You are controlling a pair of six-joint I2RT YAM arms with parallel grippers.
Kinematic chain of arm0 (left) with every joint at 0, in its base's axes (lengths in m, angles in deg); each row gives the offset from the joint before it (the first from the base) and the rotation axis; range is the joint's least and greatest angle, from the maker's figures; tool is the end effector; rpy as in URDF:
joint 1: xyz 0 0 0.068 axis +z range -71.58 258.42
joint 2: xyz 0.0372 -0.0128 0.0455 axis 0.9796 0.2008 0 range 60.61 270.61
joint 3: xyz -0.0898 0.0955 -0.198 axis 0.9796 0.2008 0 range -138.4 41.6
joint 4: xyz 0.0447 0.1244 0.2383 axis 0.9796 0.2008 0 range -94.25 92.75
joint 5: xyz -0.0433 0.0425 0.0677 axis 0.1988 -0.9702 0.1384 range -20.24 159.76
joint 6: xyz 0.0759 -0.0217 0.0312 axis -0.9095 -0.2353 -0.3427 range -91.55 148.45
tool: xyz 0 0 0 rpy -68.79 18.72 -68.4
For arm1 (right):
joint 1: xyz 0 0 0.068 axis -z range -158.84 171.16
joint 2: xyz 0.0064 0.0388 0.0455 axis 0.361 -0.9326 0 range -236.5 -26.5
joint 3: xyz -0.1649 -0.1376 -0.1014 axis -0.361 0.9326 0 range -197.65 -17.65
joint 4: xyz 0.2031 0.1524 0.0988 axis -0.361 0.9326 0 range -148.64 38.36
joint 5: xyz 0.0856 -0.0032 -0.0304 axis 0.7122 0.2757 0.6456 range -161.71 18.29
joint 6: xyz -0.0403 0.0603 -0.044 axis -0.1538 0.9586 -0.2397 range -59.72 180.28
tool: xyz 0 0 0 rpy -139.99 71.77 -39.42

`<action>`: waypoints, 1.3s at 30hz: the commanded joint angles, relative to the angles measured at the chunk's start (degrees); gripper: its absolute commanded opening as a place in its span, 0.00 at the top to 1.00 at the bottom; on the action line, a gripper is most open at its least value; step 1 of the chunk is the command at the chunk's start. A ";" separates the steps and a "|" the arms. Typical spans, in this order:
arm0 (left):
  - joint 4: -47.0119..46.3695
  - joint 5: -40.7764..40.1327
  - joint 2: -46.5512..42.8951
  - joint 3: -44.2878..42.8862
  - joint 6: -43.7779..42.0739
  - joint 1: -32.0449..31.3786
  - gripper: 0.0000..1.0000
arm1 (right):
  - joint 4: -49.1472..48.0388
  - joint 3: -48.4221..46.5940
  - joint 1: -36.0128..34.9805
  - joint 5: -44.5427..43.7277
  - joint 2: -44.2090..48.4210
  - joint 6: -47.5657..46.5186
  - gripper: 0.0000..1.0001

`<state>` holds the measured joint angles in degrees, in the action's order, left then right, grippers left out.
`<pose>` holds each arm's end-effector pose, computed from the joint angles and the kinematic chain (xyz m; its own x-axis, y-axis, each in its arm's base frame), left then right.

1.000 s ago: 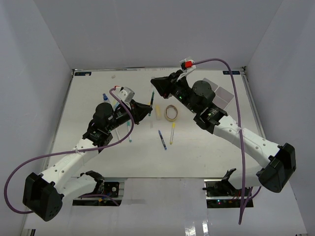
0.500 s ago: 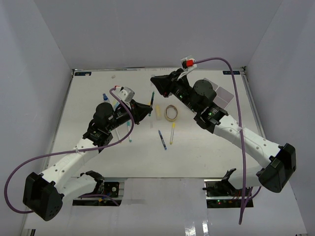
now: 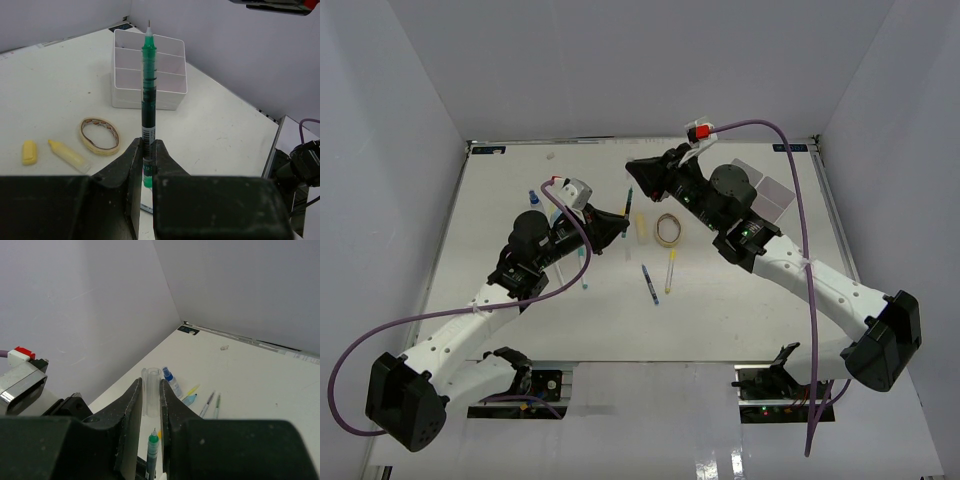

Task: Sort the stationery into containers
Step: Close the pen cap on the pen.

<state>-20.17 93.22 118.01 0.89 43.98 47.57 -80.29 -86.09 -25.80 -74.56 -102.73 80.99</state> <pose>0.2451 -0.1810 0.2868 -0.2287 -0.1496 -0.9619 0.7794 0.5640 -0.2730 0.2570 0.2697 0.3945 -0.0936 0.4174 -0.9039 -0.7097 0.6087 0.3546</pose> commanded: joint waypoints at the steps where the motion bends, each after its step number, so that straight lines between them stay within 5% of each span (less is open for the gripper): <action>1: -1.57 0.18 -1.68 0.46 0.29 0.27 0.93 | -3.57 0.59 -0.32 -0.57 0.64 0.56 0.92; 39: -1.30 -0.09 -1.51 0.45 1.08 1.49 0.94 | -2.87 2.09 -0.33 1.62 1.61 1.79 0.92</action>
<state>-20.17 93.09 117.99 0.96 44.53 48.53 -80.68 -84.45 -25.80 -73.01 -102.73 82.41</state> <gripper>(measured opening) 0.188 0.219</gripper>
